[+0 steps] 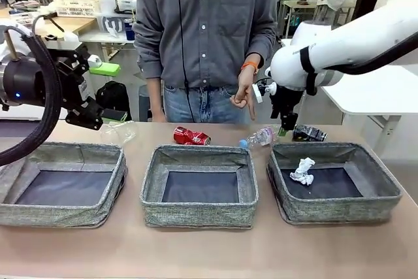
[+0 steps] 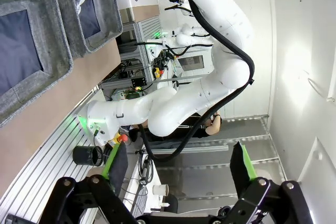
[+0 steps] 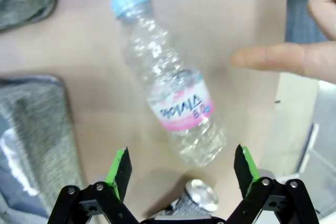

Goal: Sort the waste into the appropriate baskets.
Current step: Pick up the waste item pointed out by the person.

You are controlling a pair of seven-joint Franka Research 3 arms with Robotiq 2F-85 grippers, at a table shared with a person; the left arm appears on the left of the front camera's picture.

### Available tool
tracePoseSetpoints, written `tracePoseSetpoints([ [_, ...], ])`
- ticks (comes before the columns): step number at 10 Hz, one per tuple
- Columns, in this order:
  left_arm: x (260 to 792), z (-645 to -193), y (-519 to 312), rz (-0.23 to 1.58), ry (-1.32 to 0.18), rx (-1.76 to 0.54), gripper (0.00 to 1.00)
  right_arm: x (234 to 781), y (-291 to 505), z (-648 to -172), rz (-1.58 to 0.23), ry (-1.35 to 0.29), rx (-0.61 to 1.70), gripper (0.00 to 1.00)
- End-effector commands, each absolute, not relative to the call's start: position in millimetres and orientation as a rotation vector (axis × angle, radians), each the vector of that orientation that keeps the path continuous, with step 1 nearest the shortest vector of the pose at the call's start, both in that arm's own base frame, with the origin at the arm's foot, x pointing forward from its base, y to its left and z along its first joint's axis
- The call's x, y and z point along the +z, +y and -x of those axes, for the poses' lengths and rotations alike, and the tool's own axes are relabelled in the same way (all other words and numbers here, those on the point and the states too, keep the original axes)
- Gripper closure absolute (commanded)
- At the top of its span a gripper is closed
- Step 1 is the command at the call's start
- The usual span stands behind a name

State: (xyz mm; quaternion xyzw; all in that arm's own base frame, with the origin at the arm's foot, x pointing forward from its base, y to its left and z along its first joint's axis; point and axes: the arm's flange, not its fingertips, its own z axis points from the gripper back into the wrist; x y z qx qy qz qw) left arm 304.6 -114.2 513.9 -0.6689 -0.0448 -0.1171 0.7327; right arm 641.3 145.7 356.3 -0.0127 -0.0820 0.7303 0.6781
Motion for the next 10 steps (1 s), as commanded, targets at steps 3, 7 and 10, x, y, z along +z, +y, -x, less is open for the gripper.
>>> tracePoseSetpoints([
  [3, 515, -301, -117, 1.496, -0.097, -0.252, 0.00, 330, 153, -660, -0.029, -0.217, 1.698, 0.00],
  [7, 515, -301, -117, 1.496, -0.097, -0.252, 0.00, 311, 158, -664, -0.050, -0.224, 1.695, 0.00],
  [10, 515, -301, -117, 1.496, -0.097, -0.252, 0.00, 306, 159, -664, -0.066, -0.211, 1.709, 0.00],
])
